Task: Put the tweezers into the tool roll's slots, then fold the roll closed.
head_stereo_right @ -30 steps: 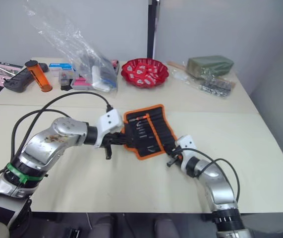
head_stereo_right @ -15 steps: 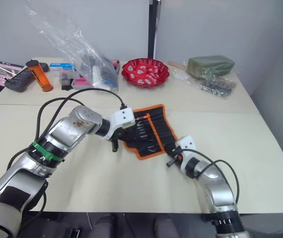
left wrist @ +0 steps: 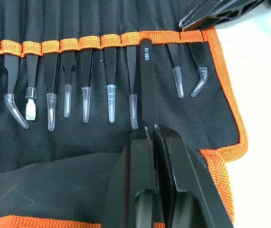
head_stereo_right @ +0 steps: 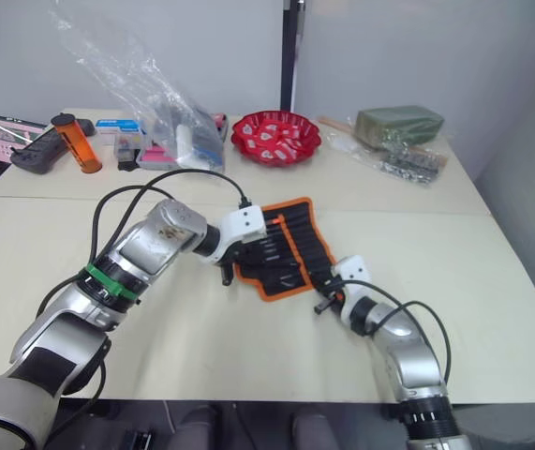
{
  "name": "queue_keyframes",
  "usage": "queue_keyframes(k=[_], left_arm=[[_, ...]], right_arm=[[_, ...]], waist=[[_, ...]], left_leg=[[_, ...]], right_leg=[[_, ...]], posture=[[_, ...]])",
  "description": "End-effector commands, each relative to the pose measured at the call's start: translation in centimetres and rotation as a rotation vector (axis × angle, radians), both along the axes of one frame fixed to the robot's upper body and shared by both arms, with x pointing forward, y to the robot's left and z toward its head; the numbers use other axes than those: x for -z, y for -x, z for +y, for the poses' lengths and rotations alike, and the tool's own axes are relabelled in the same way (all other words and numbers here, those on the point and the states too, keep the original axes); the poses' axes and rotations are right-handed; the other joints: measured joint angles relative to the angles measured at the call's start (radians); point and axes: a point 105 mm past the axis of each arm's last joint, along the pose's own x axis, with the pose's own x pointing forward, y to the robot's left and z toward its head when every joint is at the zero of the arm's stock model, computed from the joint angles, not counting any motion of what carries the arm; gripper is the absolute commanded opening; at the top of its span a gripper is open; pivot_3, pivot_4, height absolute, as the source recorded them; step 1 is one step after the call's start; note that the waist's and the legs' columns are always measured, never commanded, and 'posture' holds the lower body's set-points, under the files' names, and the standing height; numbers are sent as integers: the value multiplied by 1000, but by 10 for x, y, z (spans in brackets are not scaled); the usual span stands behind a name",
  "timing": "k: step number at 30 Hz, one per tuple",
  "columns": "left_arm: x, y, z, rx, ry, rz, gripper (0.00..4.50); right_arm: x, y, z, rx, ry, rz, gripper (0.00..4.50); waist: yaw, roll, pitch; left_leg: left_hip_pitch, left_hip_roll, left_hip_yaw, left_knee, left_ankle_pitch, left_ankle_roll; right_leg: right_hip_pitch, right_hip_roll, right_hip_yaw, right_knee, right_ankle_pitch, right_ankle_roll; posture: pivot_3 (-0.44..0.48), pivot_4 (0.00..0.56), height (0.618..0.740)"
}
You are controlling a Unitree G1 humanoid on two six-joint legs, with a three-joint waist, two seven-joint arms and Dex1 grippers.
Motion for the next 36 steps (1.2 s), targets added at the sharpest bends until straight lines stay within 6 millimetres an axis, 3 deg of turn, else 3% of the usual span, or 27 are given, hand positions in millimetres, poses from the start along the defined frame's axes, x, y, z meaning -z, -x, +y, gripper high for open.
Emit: queue_keyframes(k=[1,10,20,31,36], left_arm=[[-10,1,-8,55,-5,-41,35],[-8,2,6,64,-97,-76,35],[-9,3,6,46,-91,-87,35],[-5,-5,-19,31,-18,-81,35],[1,-11,-21,12,-26,-93,35]], right_arm=[[25,8,4,-12,27,96,0],[25,6,5,-22,29,96,0],[25,3,9,-37,31,97,0],[25,4,11,-42,28,97,0],[26,5,11,-40,29,99,0]], waist=[[0,0,0],[-5,0,0],[-7,0,0],[-5,0,0],[-6,1,0]], left_leg=[[0,0,0,0,0,0],[0,0,0,0,0,0],[1,0,0,0,0,0],[1,0,0,0,0,0],[1,0,0,1,0,0]], right_leg=[[0,0,0,0,0,0],[0,0,0,1,0,0],[0,1,0,2,0,0],[0,1,1,3,0,0],[0,1,1,4,0,0]], posture=[[0,150,729],[0,150,729],[0,150,729],[0,150,729],[0,150,729]])
